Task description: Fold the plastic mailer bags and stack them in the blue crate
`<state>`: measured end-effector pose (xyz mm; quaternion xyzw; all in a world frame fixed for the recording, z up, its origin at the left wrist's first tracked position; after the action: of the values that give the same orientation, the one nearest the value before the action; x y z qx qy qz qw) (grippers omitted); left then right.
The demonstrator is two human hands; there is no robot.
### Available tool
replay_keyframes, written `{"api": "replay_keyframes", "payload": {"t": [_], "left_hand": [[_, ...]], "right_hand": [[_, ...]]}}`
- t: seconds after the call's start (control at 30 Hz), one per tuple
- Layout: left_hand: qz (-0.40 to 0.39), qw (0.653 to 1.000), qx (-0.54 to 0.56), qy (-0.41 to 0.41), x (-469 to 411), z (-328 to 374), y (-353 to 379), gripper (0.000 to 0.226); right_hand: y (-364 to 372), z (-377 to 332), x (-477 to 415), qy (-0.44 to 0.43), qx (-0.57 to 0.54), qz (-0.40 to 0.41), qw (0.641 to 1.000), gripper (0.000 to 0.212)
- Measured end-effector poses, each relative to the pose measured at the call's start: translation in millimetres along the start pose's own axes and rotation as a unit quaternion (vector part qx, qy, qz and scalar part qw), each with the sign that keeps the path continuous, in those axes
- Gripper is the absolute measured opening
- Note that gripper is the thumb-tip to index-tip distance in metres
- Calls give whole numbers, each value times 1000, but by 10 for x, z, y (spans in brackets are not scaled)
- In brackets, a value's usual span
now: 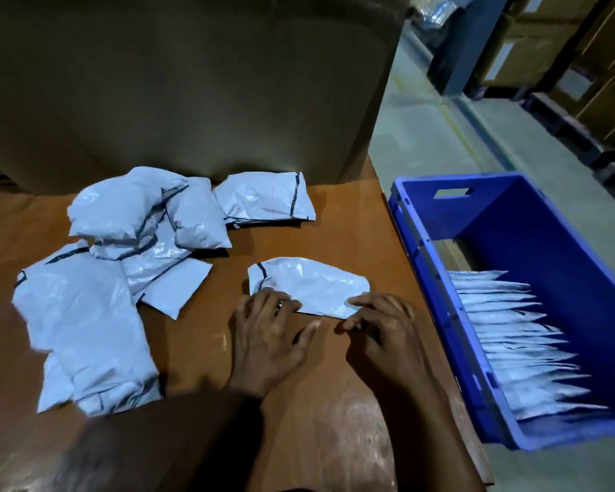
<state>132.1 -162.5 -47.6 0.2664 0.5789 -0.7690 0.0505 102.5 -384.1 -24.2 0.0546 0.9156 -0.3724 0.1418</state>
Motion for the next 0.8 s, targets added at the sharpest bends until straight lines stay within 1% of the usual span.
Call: {"api": "replay_keyframes", "payload": {"t": [0.03, 0.13, 0.17, 0.2, 0.27, 0.33, 0.4, 0.43, 0.5, 0.57, 0.67, 0.7, 0.73, 0.77, 0.8], "left_hand": [[15, 1000, -3, -11, 5, 46, -66, 26], [79, 996, -15, -47, -148, 163, -283, 7], [92, 995, -18, -45, -240, 193, -322, 7], [97, 995, -16, -36, -342, 222, -327, 11], [69, 998, -9, -8, -563, 265, -246, 27], [-6, 1000, -23, 9, -725, 269, -60, 43], [-73, 996, -56, 17, -732, 222, 151, 50], [-91, 994, -66, 17, -680, 170, 236, 52], [-102, 992, -70, 14, -499, 21, 324, 54], [-107, 992, -60, 16, -293, -107, 323, 57], [-98, 993, -56, 19, -21, -176, 266, 61], [-96, 993, -62, 20, 46, -187, 260, 62], [-98, 992, -69, 23, 91, -196, 260, 63], [-102, 992, -75, 29, 116, -207, 267, 62], [-105, 991, -76, 32, 118, -209, 263, 61]], "right_hand": [[-46, -50, -20, -3, -9, 7, 1000, 22], [-95, -265, -186, -42, -22, 45, 998, 27], [-67, -317, -269, -51, -28, 57, 997, 26], [-24, -356, -351, -51, -34, 63, 996, 26], [88, -392, -510, -24, -35, 49, 998, 33], [220, -330, -633, 31, -33, 11, 999, 43], [331, -228, -676, 64, -7, -33, 997, 48], [390, -174, -660, 70, 13, -53, 996, 50], [496, -92, -550, 73, 57, -90, 992, 56], [591, -64, -376, 75, 103, -105, 986, 66], [683, -134, -174, 46, 182, -83, 979, 68], [710, -183, -144, 32, 193, -76, 978, 75], [729, -246, -141, 17, 192, -68, 979, 81], [741, -314, -165, 5, 183, -57, 981, 81], [755, -380, -204, -4, 169, -50, 984, 75]]}}
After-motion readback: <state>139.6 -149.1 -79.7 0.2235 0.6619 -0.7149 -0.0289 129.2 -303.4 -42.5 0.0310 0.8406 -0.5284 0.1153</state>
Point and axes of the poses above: each hand's wrist, its own x-axis away from the middle knuckle, its own y-axis out of the palm, z = x × y, the point moved 2 cm from there along -x, towards the middle knuckle, and after that the axes turned 7 degrees about -x, right-handed, at the moved point
